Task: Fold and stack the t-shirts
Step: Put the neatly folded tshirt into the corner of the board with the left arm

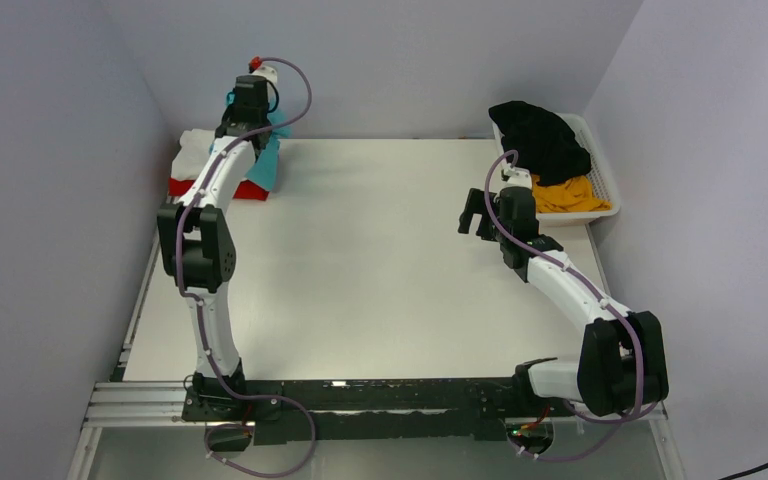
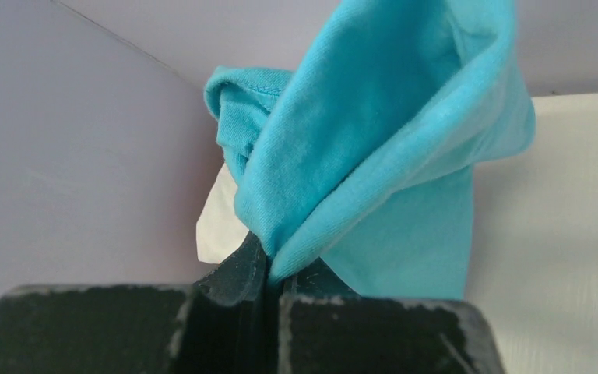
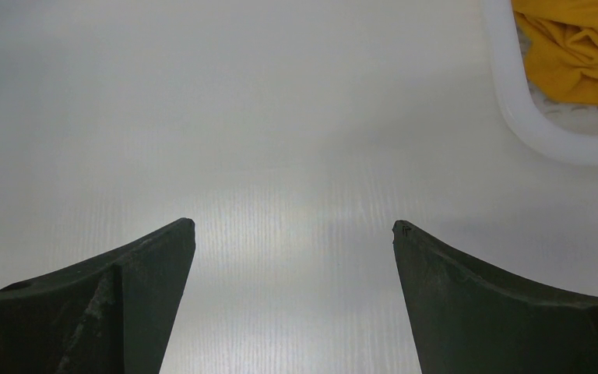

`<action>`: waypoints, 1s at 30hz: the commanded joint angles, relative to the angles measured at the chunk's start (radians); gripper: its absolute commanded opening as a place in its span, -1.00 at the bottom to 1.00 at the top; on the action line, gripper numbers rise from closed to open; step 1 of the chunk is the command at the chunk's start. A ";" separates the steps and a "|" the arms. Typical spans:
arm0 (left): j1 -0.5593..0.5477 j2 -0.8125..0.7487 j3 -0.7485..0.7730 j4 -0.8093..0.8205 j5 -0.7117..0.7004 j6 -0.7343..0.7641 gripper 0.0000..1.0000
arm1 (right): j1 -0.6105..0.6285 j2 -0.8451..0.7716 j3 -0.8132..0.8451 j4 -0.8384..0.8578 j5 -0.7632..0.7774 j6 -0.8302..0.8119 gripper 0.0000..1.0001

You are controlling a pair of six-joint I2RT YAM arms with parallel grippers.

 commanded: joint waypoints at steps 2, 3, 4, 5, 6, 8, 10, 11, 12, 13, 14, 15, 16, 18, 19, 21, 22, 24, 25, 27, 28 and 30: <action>0.030 -0.061 0.116 -0.020 0.132 -0.015 -1.00 | -0.003 0.000 0.020 0.039 0.025 -0.015 1.00; 0.038 -0.061 0.127 -0.024 0.156 -0.024 -1.00 | -0.003 0.000 0.020 0.039 0.028 -0.014 1.00; 0.045 -0.060 0.129 -0.023 0.175 -0.028 -1.00 | -0.004 0.000 0.020 0.039 0.029 -0.015 1.00; 0.051 -0.058 0.130 -0.016 0.190 -0.029 -1.00 | -0.002 0.000 0.019 0.039 0.031 -0.015 1.00; 0.064 -0.048 0.133 -0.012 0.200 -0.033 -1.00 | -0.002 0.001 0.019 0.039 0.031 -0.015 1.00; 0.086 -0.017 0.164 -0.035 0.231 -0.054 -1.00 | -0.004 0.004 0.019 0.039 0.027 -0.015 1.00; 0.110 0.014 0.191 -0.049 0.262 -0.068 -1.00 | -0.003 0.006 0.020 0.039 0.027 -0.015 1.00; 0.121 0.029 0.197 -0.050 0.275 -0.069 -1.00 | -0.003 0.007 0.020 0.039 0.029 -0.014 1.00; 0.131 0.042 0.202 -0.045 0.279 -0.068 -1.00 | -0.003 0.010 0.021 0.039 0.032 -0.015 1.00; 0.132 0.059 0.212 -0.046 0.288 -0.064 -1.00 | -0.003 0.010 0.022 0.039 0.034 -0.015 1.00; 0.160 0.076 0.226 -0.052 0.294 -0.060 -1.00 | -0.003 0.011 0.023 0.039 0.034 -0.014 1.00; 0.174 0.095 0.242 -0.054 0.293 -0.054 -1.00 | -0.003 0.012 0.023 0.039 0.035 -0.014 1.00; 0.183 0.115 0.253 -0.051 0.299 -0.044 -1.00 | -0.003 0.012 0.022 0.039 0.034 -0.014 1.00; 0.208 0.163 0.282 -0.046 0.314 -0.049 -1.00 | -0.002 0.010 0.021 0.016 0.038 -0.009 1.00; 0.224 0.198 0.322 -0.060 0.322 -0.069 -0.99 | -0.003 0.011 0.020 0.012 0.040 -0.009 1.00; 0.261 0.276 0.422 -0.102 0.355 -0.121 -0.96 | -0.003 0.009 0.021 0.004 0.046 -0.004 1.00; 0.278 0.310 0.468 -0.114 0.356 -0.148 -0.91 | -0.003 0.006 0.020 0.002 0.048 -0.005 1.00; 0.313 0.358 0.497 -0.098 0.364 -0.230 -0.78 | -0.002 0.002 0.017 0.004 0.047 0.000 1.00; 0.335 0.373 0.506 -0.099 0.381 -0.283 -0.72 | -0.002 0.002 0.015 0.006 0.045 0.000 1.00; 0.397 0.390 0.506 -0.092 0.492 -0.479 -0.60 | -0.002 0.002 0.018 -0.003 0.040 0.009 1.00; 0.434 0.395 0.504 -0.088 0.561 -0.580 -0.58 | -0.001 0.001 0.019 -0.009 0.034 0.009 1.00; 0.504 0.391 0.466 -0.028 0.724 -0.750 -0.17 | -0.001 -0.002 0.018 -0.016 0.033 0.010 1.00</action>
